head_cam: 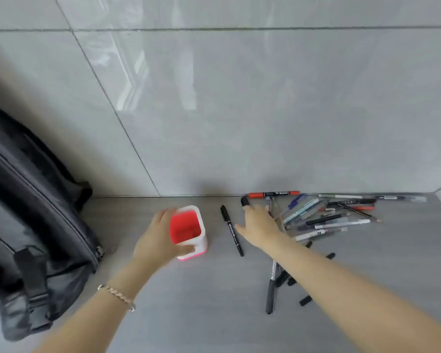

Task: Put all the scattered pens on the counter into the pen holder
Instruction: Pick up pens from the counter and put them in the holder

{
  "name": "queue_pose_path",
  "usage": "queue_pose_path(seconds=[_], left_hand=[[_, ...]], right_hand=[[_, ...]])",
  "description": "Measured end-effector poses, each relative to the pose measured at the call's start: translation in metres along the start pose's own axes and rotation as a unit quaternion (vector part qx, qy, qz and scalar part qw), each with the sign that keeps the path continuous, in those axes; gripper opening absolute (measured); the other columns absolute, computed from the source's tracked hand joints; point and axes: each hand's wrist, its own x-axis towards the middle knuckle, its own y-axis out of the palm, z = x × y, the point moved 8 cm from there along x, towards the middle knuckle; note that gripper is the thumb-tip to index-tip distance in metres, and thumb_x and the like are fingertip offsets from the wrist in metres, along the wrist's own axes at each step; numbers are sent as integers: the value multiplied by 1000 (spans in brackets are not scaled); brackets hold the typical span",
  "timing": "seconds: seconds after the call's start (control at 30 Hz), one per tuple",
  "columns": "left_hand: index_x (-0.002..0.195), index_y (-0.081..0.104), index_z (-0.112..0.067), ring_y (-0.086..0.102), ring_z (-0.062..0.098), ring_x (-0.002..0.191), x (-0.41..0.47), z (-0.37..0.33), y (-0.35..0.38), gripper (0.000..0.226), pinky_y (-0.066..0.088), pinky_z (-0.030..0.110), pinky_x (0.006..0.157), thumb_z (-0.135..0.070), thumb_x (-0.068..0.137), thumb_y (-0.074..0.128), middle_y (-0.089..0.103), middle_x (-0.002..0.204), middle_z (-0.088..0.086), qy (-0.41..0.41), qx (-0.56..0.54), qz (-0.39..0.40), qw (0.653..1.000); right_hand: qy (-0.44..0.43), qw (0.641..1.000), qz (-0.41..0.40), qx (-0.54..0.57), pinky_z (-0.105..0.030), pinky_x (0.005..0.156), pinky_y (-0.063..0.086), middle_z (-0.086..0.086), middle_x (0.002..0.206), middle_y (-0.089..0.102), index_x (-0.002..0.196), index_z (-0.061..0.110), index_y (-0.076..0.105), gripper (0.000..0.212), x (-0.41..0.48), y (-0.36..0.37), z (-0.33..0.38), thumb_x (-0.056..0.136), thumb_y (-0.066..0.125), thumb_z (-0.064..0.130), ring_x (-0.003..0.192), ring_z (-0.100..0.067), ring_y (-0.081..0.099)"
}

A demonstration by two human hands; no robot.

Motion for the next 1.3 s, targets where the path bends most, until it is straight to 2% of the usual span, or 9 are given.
queue_pose_path(seconds=[0.17, 0.37, 0.47, 0.57, 0.7, 0.87, 1.03, 1.2, 1.3], left_hand=[[131, 27, -37, 54, 14, 109, 7, 9, 1, 92, 45, 30, 77, -41, 55, 79, 34, 135, -18, 1, -5, -11, 1000], [130, 28, -39, 56, 15, 104, 10, 11, 1, 90, 43, 28, 73, -41, 56, 79, 33, 135, -21, 6, -26, -19, 999], [129, 28, -39, 55, 15, 105, 10, 13, 3, 89, 41, 28, 73, -39, 56, 80, 32, 135, -21, 10, -38, -13, 999], [129, 32, -35, 52, 14, 110, 10, 13, 5, 89, 40, 28, 76, -33, 55, 82, 34, 135, -16, 26, -74, -11, 997], [126, 39, -28, 47, 12, 115, 5, 6, 5, 87, 38, 27, 83, -29, 52, 85, 38, 127, -12, 49, -98, -19, 994], [129, 41, -26, 47, 16, 117, -19, -17, 15, 94, 46, 33, 88, -32, 47, 87, 42, 128, -8, 101, -75, -20, 992], [125, 45, -23, 51, 15, 112, -40, -36, 31, 86, 44, 26, 81, -26, 48, 86, 44, 119, -12, 126, -73, -19, 989], [134, 35, -21, 45, 14, 118, -43, -45, 42, 97, 35, 23, 86, -29, 52, 86, 38, 133, -6, 69, -95, -38, 992], [136, 31, -22, 43, 15, 121, -36, -51, 46, 97, 35, 24, 86, -27, 55, 85, 33, 138, -6, 55, -87, -42, 994]], right_hand=[[134, 989, 4, -57, -38, 94, 43, -24, 133, 40, 135, 3, 22, 71, 39, 19, 10, 85, 58, 39, 122, -36, 40], [138, 990, 21, 11, -36, 83, 47, -19, 119, 59, 117, -1, 41, 40, 44, 32, 14, 85, 59, 15, 109, -36, 58], [101, 988, -20, 119, -33, 64, 49, -12, 86, 60, 101, 4, 47, 25, 27, 10, 20, 81, 58, 14, 82, -32, 59], [34, 936, -184, 298, -19, 40, 43, 4, 66, 49, 100, 15, 43, 24, -8, -56, 33, 82, 58, 13, 62, -22, 54], [-96, 844, -285, 444, -27, 50, 47, 12, 73, 50, 92, 45, 36, 41, -67, -114, 71, 76, 60, 15, 62, -19, 55], [-115, 922, -147, 340, -32, 69, 46, 9, 71, 52, 88, 20, 47, 23, -67, -49, 97, 79, 63, 7, 66, -11, 50], [-145, 956, -46, 252, -40, 86, 49, -11, 105, 66, 103, 10, 56, 26, -78, -11, 87, 79, 65, 11, 97, -26, 60], [-121, 955, -131, 238, -17, 75, 44, 3, 102, 62, 107, 14, 59, 26, -77, -50, 22, 85, 63, 26, 78, 0, 53], [-3, 978, -140, 153, -34, 86, 47, -9, 113, 59, 112, 11, 55, 29, -46, -56, -47, 87, 58, 24, 99, -21, 58]])
